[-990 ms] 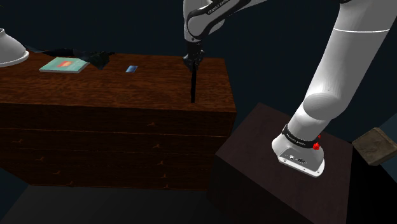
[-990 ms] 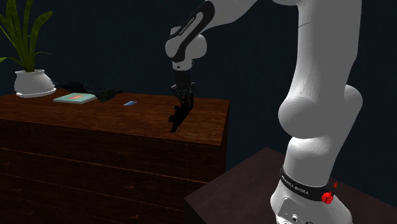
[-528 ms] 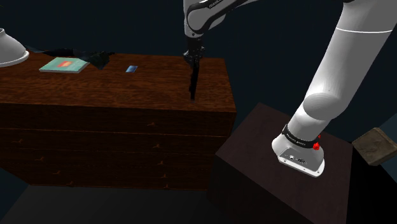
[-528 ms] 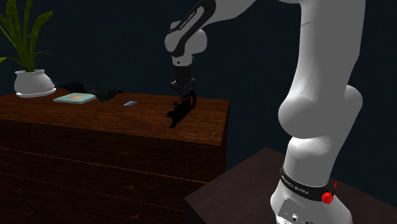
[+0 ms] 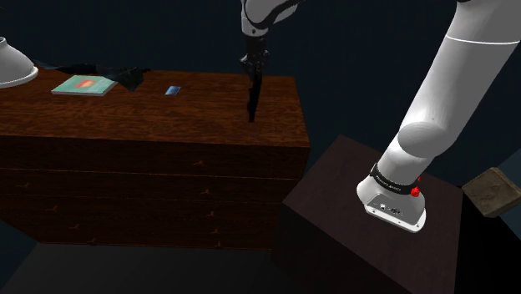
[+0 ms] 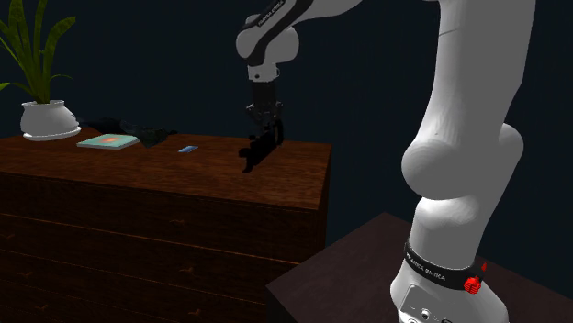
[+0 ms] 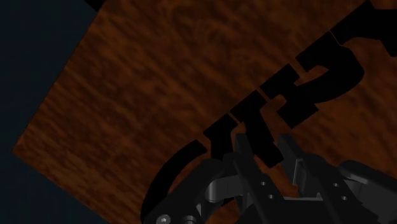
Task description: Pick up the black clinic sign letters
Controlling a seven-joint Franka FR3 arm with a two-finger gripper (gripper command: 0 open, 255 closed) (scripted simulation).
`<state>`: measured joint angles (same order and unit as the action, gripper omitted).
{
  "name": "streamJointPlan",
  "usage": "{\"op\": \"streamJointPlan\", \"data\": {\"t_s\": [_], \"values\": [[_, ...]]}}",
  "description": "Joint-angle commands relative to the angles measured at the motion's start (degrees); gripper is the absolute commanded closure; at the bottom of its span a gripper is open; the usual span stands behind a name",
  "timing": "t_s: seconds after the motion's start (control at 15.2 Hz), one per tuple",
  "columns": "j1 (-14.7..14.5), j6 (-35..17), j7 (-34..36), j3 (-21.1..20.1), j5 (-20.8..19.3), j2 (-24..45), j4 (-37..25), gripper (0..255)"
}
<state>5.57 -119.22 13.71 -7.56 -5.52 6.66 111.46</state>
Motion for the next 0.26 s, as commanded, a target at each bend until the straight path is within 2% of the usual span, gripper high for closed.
{"op": "streamJointPlan", "data": {"t_s": [0.0,0.2], "values": [[0.0,1.58,-0.17,-0.04,0.19,-0.74,-0.84,255],[0.0,2.41,-0.26,-0.04,0.27,-1.0,-1.41,255]]}}
